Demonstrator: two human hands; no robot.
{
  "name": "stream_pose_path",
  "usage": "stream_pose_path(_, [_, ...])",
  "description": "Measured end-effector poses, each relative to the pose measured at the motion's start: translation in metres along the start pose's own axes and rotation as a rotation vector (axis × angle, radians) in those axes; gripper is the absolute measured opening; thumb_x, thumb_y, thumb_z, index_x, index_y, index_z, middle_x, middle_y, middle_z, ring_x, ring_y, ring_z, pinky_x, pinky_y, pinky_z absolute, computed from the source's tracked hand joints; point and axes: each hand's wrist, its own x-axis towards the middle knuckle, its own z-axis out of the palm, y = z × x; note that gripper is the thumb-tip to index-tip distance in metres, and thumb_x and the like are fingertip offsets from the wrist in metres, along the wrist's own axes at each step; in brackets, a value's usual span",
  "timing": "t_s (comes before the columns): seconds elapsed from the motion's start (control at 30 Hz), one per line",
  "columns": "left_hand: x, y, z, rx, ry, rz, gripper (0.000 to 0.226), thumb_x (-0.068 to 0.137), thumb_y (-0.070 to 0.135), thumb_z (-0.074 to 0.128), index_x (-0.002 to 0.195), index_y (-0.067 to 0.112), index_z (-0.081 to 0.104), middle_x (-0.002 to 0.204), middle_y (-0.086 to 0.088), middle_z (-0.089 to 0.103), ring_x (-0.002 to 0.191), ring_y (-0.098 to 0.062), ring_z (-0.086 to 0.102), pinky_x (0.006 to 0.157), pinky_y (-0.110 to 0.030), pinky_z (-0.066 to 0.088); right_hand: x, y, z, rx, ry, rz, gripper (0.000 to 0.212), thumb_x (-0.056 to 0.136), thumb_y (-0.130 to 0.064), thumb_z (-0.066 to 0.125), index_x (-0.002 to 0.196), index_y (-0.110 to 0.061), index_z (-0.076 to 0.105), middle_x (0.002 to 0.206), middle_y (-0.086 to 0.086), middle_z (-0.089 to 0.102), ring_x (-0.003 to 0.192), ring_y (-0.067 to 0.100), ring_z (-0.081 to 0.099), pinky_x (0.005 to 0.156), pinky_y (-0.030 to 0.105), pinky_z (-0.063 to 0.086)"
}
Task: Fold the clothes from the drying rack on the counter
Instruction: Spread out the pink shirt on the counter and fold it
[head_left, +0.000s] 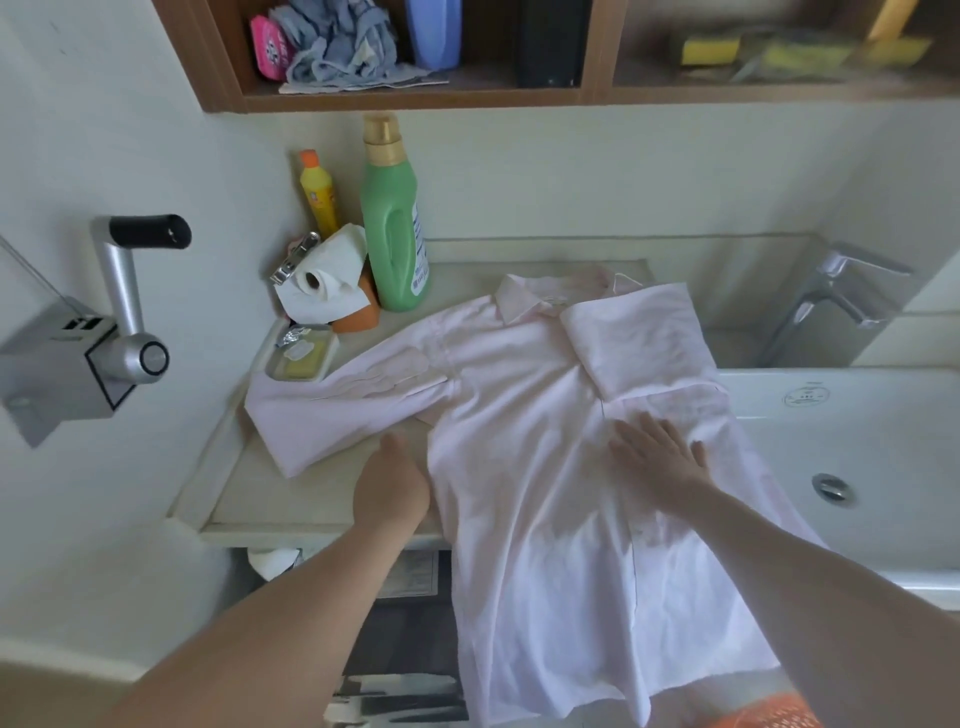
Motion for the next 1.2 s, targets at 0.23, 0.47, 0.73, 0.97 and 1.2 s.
stream_pose_path(0.23, [-0.034,0.017,0.008,-0.138,-0.204,-0.082,0.051,0.092,0.050,0.046,0.065,0.009,0.055,0.058,-0.006,0.061,0.059,-0.028,0.068,0.064,-0.039,0.058,-0.025,0.047,-0.011,0.348,0.450,0.055,0.031,0.099,-0.029,0.050,0.124,-0.023,0.067,0.137,0.006,0.059,0.130,0.034,0.045,0.103,0.041,0.039])
stream_pose_path(0.47, [-0.076,0.030,0.025,0.022,-0.040,-0.064,0.032,0.102,0.031,0.045,0.074,0.014,0.044,0.069,0.002,0.045,0.058,-0.015,0.042,0.051,-0.031,0.029,-0.042,0.126,-0.013,0.629,0.111,0.470,0.077,0.086,-0.065,0.041,0.145,-0.016,0.047,0.137,0.019,0.055,0.116,0.038,0.057,0.090,0.037,0.045])
stream_pose_path(0.73, [-0.097,0.030,0.021,0.001,0.155,-0.075,0.019,0.108,0.027,0.039,0.110,0.011,0.048,0.081,0.000,0.055,0.072,-0.022,0.054,0.066,-0.038,0.042,-0.062,0.160,-0.013,0.401,0.054,0.403,0.054,0.097,-0.039,0.034,0.139,-0.010,0.051,0.133,0.019,0.056,0.118,0.039,0.057,0.102,0.044,0.048])
stream_pose_path(0.97, [-0.103,0.020,0.015,0.077,0.070,-0.010,0.040,0.096,0.049,0.063,0.109,0.016,0.046,0.087,0.000,0.060,0.077,-0.022,0.059,0.058,-0.033,0.041,-0.069,0.175,-0.020,0.385,0.016,0.336,0.041,0.088,-0.036,0.057,0.112,-0.004,0.068,0.095,0.015,0.072,0.088,0.031,0.069,0.061,0.029,0.044])
stream_pose_path(1.2, [-0.102,0.003,0.016,0.252,0.092,-0.001,0.033,0.099,0.030,0.058,0.076,0.011,0.045,0.071,-0.006,0.056,0.063,-0.020,0.049,0.054,-0.033,0.030,-0.078,0.188,-0.011,0.375,0.112,0.323,0.010,0.084,-0.017,0.057,0.081,-0.010,0.063,0.070,0.009,0.066,0.065,0.027,0.061,0.054,0.028,0.038])
